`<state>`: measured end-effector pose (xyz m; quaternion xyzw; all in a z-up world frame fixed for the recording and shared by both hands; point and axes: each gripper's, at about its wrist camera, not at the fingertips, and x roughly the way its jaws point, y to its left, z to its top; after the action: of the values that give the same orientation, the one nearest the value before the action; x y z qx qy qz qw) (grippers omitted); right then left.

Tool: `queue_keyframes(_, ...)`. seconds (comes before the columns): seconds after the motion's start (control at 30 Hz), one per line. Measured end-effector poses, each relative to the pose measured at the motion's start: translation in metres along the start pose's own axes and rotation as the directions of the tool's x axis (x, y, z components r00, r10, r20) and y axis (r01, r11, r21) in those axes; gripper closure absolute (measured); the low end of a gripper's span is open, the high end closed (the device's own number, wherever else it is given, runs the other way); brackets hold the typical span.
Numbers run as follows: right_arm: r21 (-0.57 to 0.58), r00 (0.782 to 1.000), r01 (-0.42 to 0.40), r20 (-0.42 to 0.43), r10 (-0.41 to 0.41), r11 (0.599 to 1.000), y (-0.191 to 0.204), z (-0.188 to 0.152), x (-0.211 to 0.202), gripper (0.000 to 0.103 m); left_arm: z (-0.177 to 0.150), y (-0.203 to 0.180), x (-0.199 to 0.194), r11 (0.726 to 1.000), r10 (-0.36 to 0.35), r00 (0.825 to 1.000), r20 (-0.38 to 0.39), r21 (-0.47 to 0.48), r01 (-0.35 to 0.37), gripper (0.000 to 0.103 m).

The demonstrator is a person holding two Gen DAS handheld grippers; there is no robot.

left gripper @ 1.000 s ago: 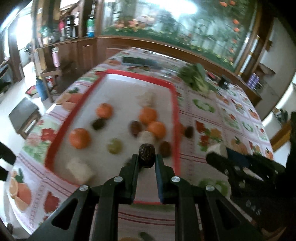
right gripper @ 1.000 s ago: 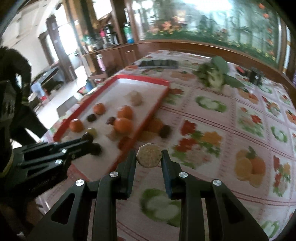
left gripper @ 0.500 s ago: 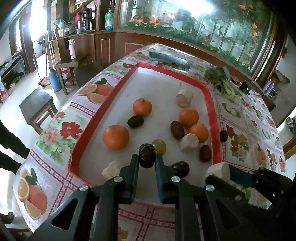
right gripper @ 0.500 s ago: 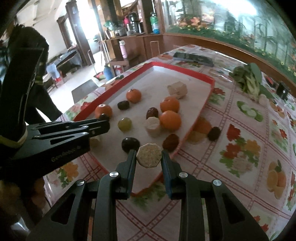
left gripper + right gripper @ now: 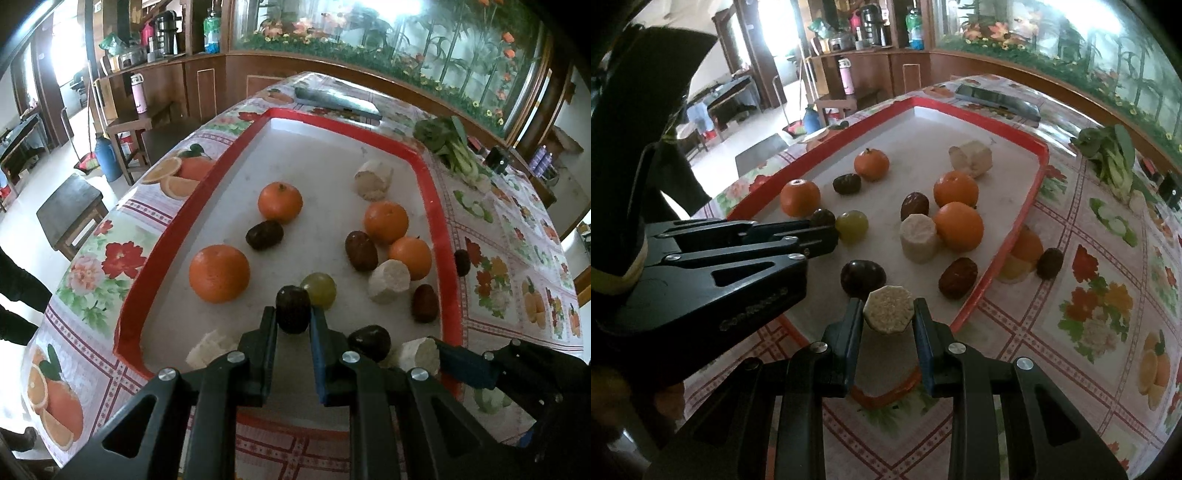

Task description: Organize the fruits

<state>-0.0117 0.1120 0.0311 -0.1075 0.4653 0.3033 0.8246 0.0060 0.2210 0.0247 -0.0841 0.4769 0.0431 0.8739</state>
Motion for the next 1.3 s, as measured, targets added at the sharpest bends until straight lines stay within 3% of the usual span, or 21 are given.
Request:
queue_keyframes(0.4,-0.032,1.0,0.02,-0.016,-0.02,0.999,0.003,0.002,0.009,0.076,0.005,0.007,0.005,0.999,0.026,1.0,0.001,-0.025,-0.026,0.081)
queue_keyframes(0.5,-0.037,0.999,0.027,-0.019,-0.028,0.999,0.004,0.003,0.01,0.076,0.005,0.008,0.005,0.999,0.026,1.0,0.003,-0.035,-0.026,0.069)
queue_keyframes(0.63,-0.044,0.999,0.026,-0.023,-0.027,0.999,0.007,0.003,0.01,0.071,0.005,0.006,0.001,0.999,0.033,0.999,0.005,-0.032,-0.033,0.041)
queue_keyframes(1.13,-0.027,0.999,0.048,-0.011,-0.048,0.998,0.01,0.002,0.002,0.061,0.004,0.009,-0.014,0.997,0.04,0.999,0.036,-0.071,-0.037,0.017)
queue_keyframes(1.3,-0.024,0.997,0.079,0.027,-0.078,0.997,0.01,0.001,-0.012,0.048,0.002,0.01,-0.024,0.993,0.063,0.997,0.052,-0.098,-0.058,0.015)
